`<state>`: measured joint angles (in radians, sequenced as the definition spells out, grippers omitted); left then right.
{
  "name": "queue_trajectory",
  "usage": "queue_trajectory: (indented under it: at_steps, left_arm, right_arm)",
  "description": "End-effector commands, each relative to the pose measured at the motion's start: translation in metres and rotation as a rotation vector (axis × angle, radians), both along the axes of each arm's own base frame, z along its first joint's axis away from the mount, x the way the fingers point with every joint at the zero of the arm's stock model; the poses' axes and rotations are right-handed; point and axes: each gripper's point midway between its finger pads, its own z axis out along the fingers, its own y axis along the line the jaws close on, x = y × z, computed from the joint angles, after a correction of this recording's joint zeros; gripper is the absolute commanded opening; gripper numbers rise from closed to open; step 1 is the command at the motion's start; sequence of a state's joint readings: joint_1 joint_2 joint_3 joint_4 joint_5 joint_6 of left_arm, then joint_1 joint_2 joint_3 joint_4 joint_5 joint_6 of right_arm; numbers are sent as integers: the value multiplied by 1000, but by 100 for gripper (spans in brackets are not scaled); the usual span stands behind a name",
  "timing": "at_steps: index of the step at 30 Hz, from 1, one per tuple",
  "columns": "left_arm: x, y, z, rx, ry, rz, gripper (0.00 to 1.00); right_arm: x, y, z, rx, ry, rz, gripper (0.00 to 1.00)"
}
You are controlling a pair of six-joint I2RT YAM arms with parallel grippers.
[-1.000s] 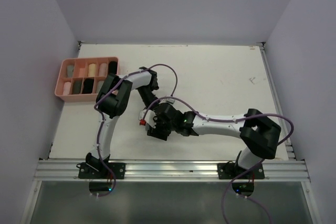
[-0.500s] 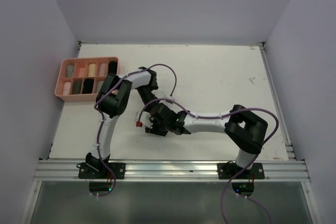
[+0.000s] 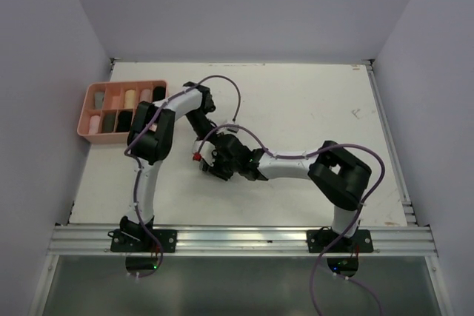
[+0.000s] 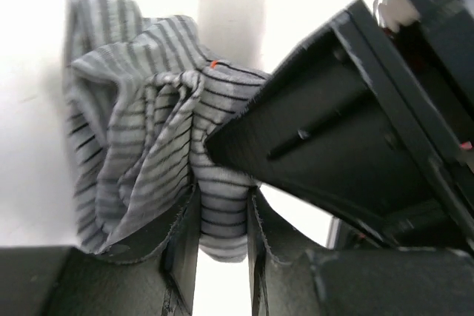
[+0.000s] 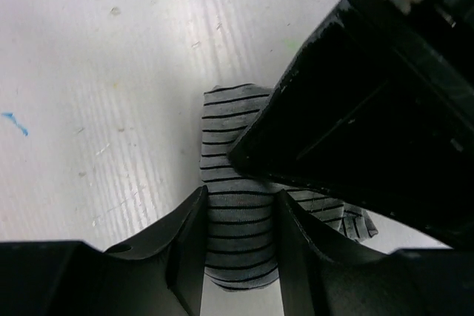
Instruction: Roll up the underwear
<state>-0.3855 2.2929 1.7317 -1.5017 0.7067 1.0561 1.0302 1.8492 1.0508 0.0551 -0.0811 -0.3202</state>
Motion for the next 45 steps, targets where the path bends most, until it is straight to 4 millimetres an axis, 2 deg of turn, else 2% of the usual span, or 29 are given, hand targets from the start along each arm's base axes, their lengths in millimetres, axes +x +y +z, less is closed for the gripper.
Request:
queue_trajectory:
  at_steps: [1, 4, 5, 8, 9, 10, 11, 12, 13, 15, 16, 18, 19, 20, 21, 22, 23, 24, 26, 27, 29, 30, 32, 33, 36, 39, 45]
  left_arm:
    - [83, 0, 32, -107, -380, 52, 32]
    - [105, 9, 58, -150, -437, 159, 39]
    - [117, 15, 65, -184, -469, 209, 40]
    - [132, 26, 90, -226, -565, 276, 41]
    - [134, 28, 95, -240, -596, 284, 41]
    - [127, 31, 106, -250, -629, 295, 41]
    - [134, 32, 110, -267, -697, 296, 42]
    - [124, 37, 99, -253, -688, 300, 42]
    - [127, 38, 116, -272, -777, 299, 42]
    - [115, 42, 113, -267, -805, 298, 42]
    - [96, 46, 107, -268, -815, 277, 42]
    - [85, 48, 104, -289, -877, 234, 42]
    - [67, 51, 97, -295, -893, 216, 43]
    - [58, 52, 94, -298, -903, 196, 43]
    - [42, 54, 77, -289, -885, 175, 44]
    - [39, 54, 81, -294, -926, 161, 44]
    - [32, 53, 76, -293, -930, 141, 45]
    - [20, 54, 62, -290, -910, 122, 45]
    - [13, 49, 60, -307, -939, 93, 46]
    - [5, 49, 51, -308, -926, 88, 47]
    - [1, 41, 52, -335, -968, 58, 48]
    - [-8, 40, 43, -336, -955, 47, 48]
    - [-12, 30, 43, -350, -1006, 1, 49]
    - [-20, 29, 34, -346, -994, -13, 49]
    - [-27, 19, 27, -349, -1019, -51, 48]
    - [-20, 19, 24, -330, -1056, -45, 48]
    - [-3, 18, 33, -329, -1151, -38, 50]
  right_arm:
    - [-58, -27, -57, -103, 325, 38, 15]
    - [-55, -28, -57, -64, 400, 17, 12]
    - [-52, -30, -56, -54, 417, 6, 11]
    - [-50, -32, -58, -32, 482, -9, 10]
    - [-51, -32, -59, -24, 513, -13, 9]
    - [-55, -33, -63, -26, 559, -13, 8]
    - [-53, -35, -65, -21, 584, -22, 7]
    - [-52, -33, -64, -9, 610, -30, 7]
    - [-55, -32, -65, -1, 642, -24, 7]
    - [-52, -33, -71, 11, 697, -47, 6]
    - [-53, -31, -70, 24, 727, -41, 6]
    - [-50, -34, -75, 31, 760, -55, 6]
    - [-49, -34, -75, 35, 767, -59, 6]
    - [-47, -34, -75, 41, 774, -61, 6]
    - [-47, -34, -77, 41, 790, -65, 7]
    - [-46, -34, -77, 48, 799, -66, 7]
    - [-44, -33, -76, 65, 817, -67, 7]
    - [-45, -33, -80, 68, 835, -70, 7]
    - [-41, -29, -78, 92, 883, -89, 7]
    - [-43, -29, -83, 87, 906, -89, 7]
    - [-39, -27, -83, 91, 918, -92, 7]
    - [-40, -27, -83, 96, 941, -94, 7]
    - [-37, -27, -87, 95, 957, -106, 8]
    - [-38, -27, -88, 93, 960, -107, 8]
    - [-37, -28, -87, 95, 963, -107, 8]
    - [-37, -29, -87, 91, 958, -105, 8]
    - [-38, -29, -89, 84, 967, -107, 8]
